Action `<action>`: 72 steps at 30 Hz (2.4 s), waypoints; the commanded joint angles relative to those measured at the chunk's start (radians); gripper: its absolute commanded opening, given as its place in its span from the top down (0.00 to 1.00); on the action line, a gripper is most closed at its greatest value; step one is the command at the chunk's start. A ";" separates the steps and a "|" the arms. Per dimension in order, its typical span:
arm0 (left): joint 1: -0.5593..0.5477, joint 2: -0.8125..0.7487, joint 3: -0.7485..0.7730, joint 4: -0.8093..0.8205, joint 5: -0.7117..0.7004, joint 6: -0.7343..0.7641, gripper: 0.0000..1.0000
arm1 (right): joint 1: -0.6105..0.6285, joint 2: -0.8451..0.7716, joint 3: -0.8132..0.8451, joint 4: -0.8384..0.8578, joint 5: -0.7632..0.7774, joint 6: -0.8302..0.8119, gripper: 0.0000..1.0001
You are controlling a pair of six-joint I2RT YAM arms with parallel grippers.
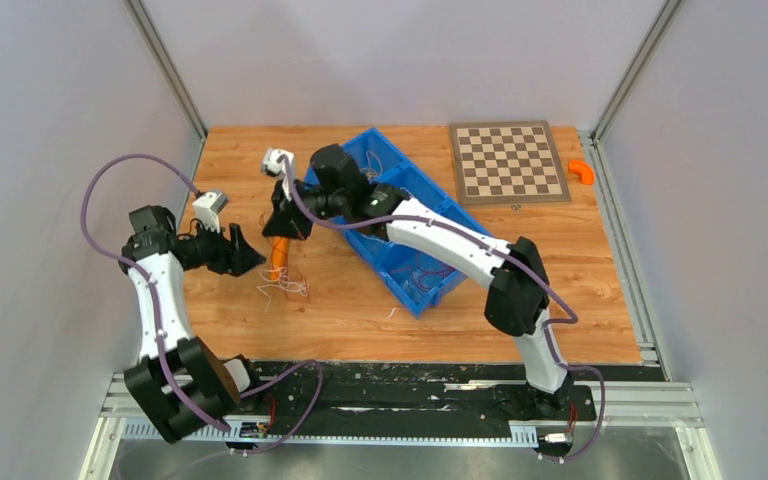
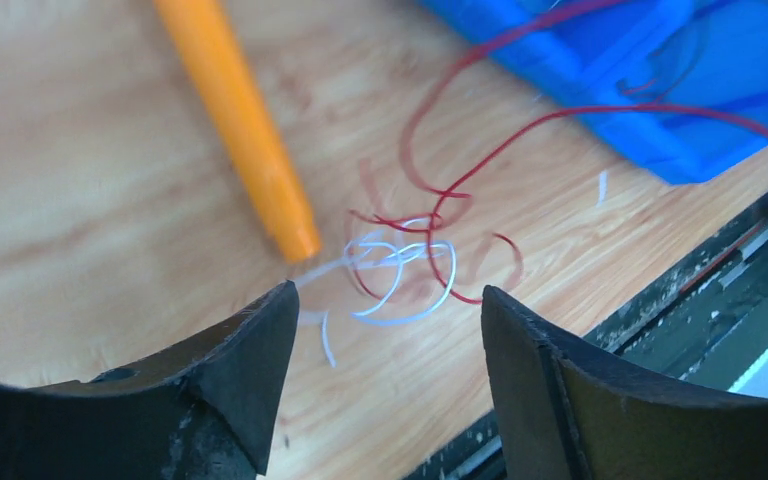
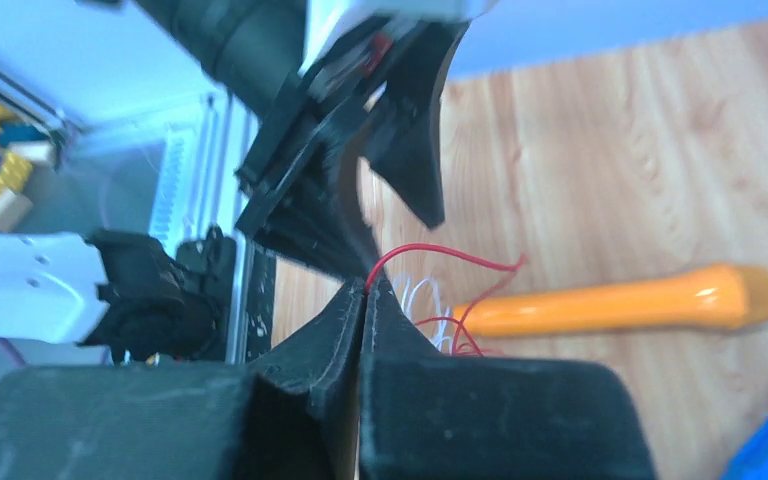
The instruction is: Untangle the cables
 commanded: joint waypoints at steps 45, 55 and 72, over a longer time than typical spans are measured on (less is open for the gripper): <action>-0.132 -0.040 -0.210 0.490 0.069 0.046 0.26 | -0.417 -0.646 -0.063 0.168 0.024 0.231 1.00; -0.133 0.074 -0.131 0.405 -0.014 0.133 0.79 | -0.489 -0.689 0.025 0.128 0.056 0.221 1.00; -0.133 0.127 -0.098 0.317 -0.072 0.225 0.43 | -0.570 -0.746 0.025 0.057 -0.002 0.199 1.00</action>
